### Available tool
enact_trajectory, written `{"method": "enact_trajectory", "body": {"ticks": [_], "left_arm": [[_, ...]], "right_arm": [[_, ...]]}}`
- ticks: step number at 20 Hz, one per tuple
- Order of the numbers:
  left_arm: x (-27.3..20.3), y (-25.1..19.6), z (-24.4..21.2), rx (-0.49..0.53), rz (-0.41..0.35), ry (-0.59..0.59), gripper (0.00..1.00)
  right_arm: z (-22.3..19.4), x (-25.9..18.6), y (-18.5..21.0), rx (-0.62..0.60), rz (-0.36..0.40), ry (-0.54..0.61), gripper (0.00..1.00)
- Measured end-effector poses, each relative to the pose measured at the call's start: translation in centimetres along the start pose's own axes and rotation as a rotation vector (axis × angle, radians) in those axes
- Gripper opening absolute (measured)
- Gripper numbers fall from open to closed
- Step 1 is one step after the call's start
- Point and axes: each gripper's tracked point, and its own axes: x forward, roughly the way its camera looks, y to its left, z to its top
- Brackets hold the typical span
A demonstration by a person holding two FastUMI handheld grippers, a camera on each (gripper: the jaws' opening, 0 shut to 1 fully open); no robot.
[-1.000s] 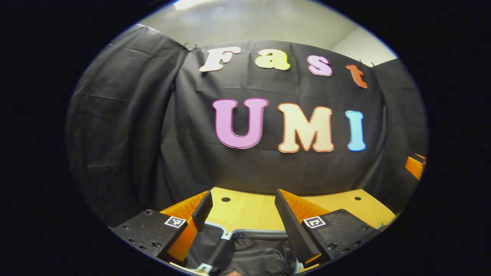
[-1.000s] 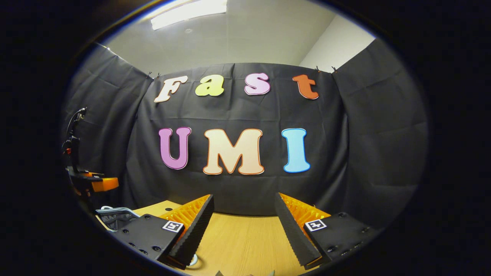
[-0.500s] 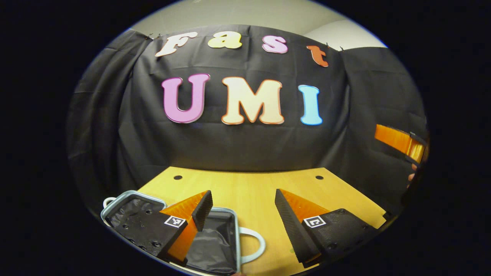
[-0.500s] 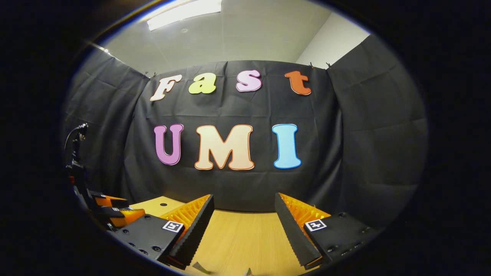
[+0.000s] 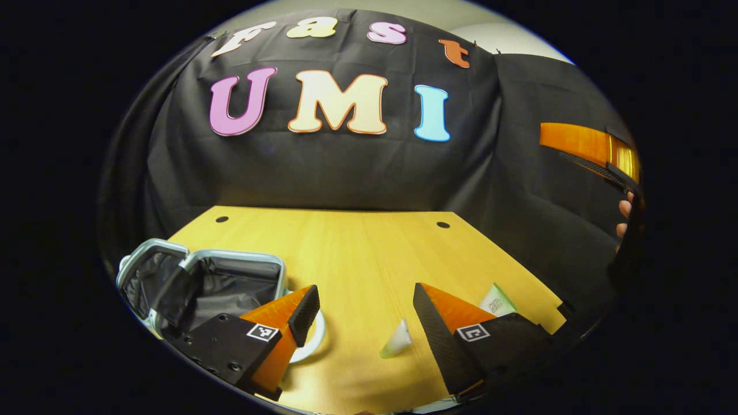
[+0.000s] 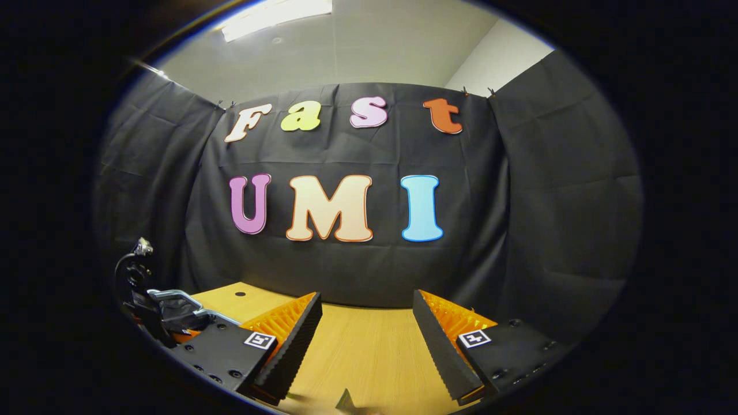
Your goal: First open the suitcase, pack the skin care products into it, and then close the suitcase.
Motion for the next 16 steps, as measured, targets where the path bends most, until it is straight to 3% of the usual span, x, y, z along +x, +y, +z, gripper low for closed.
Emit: {"method": "enact_trajectory", "body": {"ticks": [5, 9, 13, 15, 16], "left_arm": [[1.6, -1.6, -4.4, -0.006, -0.016, 0.066, 0.95], [3.1, -1.3, -8.5, -0.052, 0.016, 0.128, 0.91], [4.2, -1.1, -11.4, -0.059, 0.04, 0.179, 0.67], [4.7, -0.6, -11.6, -0.04, 0.06, 0.181, 0.37], [4.4, -1.1, -11.4, -0.041, 0.031, 0.178, 0.2]], "right_arm": [[-2.5, -0.8, -0.2, -0.008, 0.02, 0.037, 0.99], [-3.8, -1.6, -0.3, -0.036, 0.031, 0.056, 0.99], [-5.7, -1.7, -0.2, -0.049, 0.035, 0.089, 0.99], [-6.9, -2.0, 0.0, -0.061, 0.044, 0.109, 0.99], [-7.6, -2.2, 0.2, -0.062, 0.05, 0.121, 0.99]]}}
